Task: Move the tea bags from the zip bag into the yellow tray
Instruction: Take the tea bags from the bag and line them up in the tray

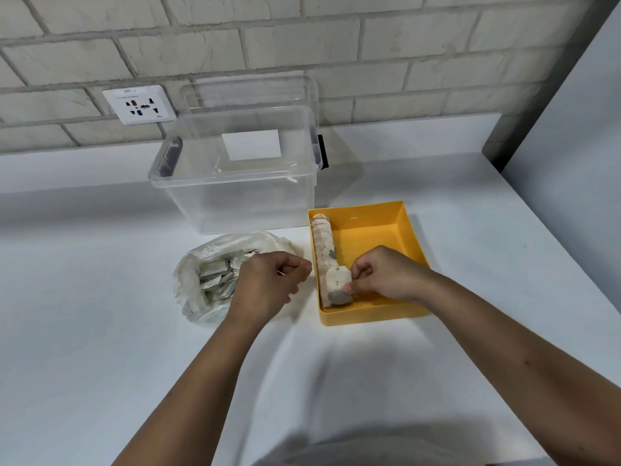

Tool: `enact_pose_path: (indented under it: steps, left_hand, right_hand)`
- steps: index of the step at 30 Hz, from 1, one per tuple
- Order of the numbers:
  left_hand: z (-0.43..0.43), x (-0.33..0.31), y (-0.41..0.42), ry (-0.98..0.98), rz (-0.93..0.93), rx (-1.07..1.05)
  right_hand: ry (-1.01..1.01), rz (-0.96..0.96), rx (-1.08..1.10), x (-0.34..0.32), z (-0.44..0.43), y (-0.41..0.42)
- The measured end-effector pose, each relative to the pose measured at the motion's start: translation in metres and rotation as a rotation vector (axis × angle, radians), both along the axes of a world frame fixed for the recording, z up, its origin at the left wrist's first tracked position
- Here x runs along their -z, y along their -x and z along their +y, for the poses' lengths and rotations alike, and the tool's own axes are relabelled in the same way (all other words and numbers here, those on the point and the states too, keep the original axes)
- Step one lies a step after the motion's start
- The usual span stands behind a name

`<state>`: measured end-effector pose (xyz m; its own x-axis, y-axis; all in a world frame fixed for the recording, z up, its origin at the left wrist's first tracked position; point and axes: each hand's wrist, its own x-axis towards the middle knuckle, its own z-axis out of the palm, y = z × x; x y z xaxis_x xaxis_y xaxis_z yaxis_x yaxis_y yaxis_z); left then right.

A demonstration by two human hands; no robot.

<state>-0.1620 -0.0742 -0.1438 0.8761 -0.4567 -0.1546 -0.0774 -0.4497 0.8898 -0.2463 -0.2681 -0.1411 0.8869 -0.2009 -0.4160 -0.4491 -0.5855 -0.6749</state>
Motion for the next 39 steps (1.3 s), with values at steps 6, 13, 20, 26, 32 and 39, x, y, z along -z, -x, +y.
enact_pose_path:
  steps: [6, 13, 20, 26, 32, 39]
  left_hand:
    - [0.002, 0.001, -0.001, -0.011, -0.004, -0.006]
    - [0.007, -0.001, -0.005, 0.076, 0.065, -0.022]
    - [0.042, -0.021, -0.022, 0.163, 0.035, -0.181]
    - [0.085, -0.029, -0.044, 0.183, -0.067, -0.271]
    - [0.095, -0.002, -0.042, -0.068, -0.254, -0.04]
    - [0.082, 0.027, -0.046, -0.499, -0.402, 0.217]
  right_hand:
    - [0.052, 0.093, 0.011, 0.021, 0.009, -0.008]
    - [0.091, 0.11, 0.049, 0.025, 0.013, -0.013]
    - [0.163, -0.145, 0.136, -0.002, 0.018, -0.015]
    - [-0.07, -0.513, 0.166, -0.029, 0.055, -0.037]
    - [0.081, -0.537, -0.081, -0.02, 0.094, -0.055]
    - [0.223, -0.45, -0.097, -0.006, 0.101, -0.065]
